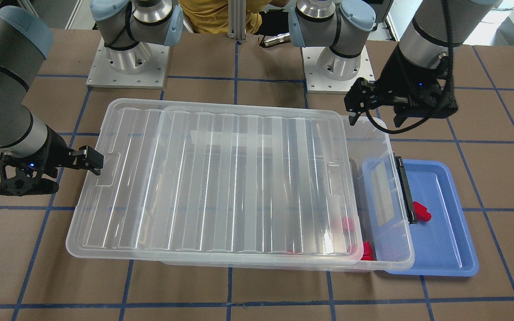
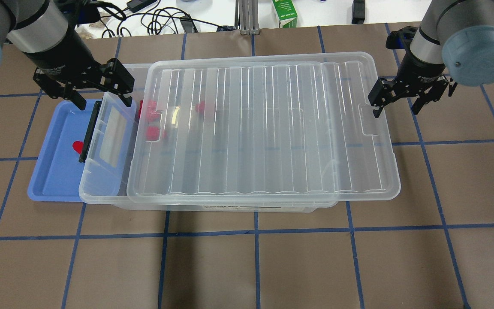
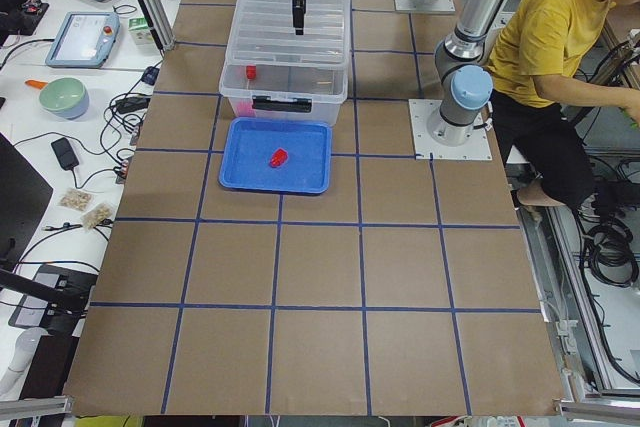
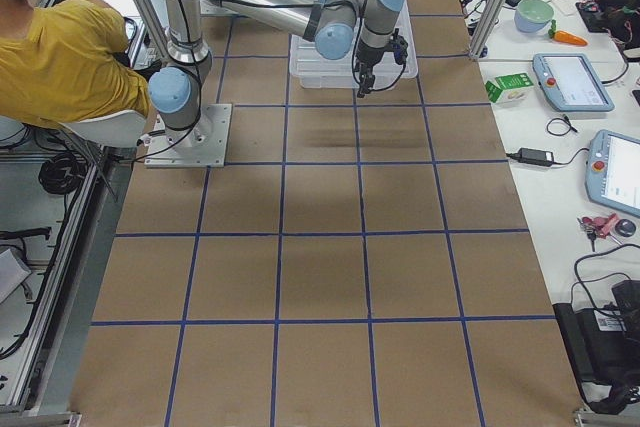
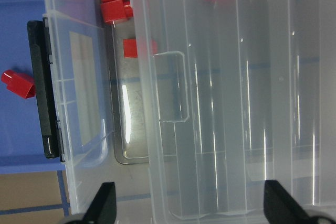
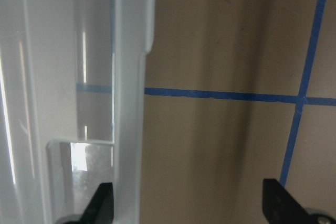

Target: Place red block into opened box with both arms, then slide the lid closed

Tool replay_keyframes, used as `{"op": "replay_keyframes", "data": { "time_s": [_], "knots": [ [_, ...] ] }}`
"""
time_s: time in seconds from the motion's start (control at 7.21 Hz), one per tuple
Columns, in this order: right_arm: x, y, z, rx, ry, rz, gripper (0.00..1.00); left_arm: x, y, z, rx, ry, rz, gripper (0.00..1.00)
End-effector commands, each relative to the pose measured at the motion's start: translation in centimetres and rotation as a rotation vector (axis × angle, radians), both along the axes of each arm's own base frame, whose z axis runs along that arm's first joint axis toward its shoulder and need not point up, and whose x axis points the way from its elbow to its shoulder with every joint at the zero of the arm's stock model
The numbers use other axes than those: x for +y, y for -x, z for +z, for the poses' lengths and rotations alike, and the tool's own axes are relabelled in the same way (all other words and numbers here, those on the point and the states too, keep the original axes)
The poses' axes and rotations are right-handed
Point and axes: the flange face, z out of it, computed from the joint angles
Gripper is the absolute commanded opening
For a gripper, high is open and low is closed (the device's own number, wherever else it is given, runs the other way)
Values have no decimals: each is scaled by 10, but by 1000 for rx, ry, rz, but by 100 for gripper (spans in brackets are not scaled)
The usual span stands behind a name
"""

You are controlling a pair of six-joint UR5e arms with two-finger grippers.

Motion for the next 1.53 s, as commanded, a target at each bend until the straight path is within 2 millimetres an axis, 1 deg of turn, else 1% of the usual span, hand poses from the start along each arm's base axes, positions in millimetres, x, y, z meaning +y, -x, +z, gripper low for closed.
{"op": "replay_keyframes", "data": {
  "time_s": [0.0,0.14,0.28,0.42,0.55,0.69,0.83,0.97,1.11,1.25,1.39],
  "knots": [
    [-1,15,0,-1,2,6,100,-14,-80,-15,-2,-26,161,100],
    [-1,24,1,-2,3,4,100,-22,-116,-27,2,-18,170,100],
    [-1,34,1,-6,4,16,100,-30,-162,-51,19,-50,223,100],
    [-1,43,2,-7,6,13,100,-38,-207,-90,36,-74,289,100],
    [-1,45,2,-7,7,11,100,-51,-222,-128,22,-36,285,100],
    [-1,51,1,4,2,50,100,-62,-230,-159,17,-16,282,100],
    [0,53,1,8,0,60,100,-71,-251,-190,20,-5,211,100],
    [0,54,1,10,1,59,100,-77,-258,-211,72,-14,242,100],
    [1,66,1,5,-1,57,100,-82,-260,-223,79,-7,303,100],
    [2,79,0,3,-2,46,100,-81,-258,-235,83,-23,368,100],
    [2,81,0,2,-1,43,100,-81,-258,-244,83,-25,390,100]
  ]
}}
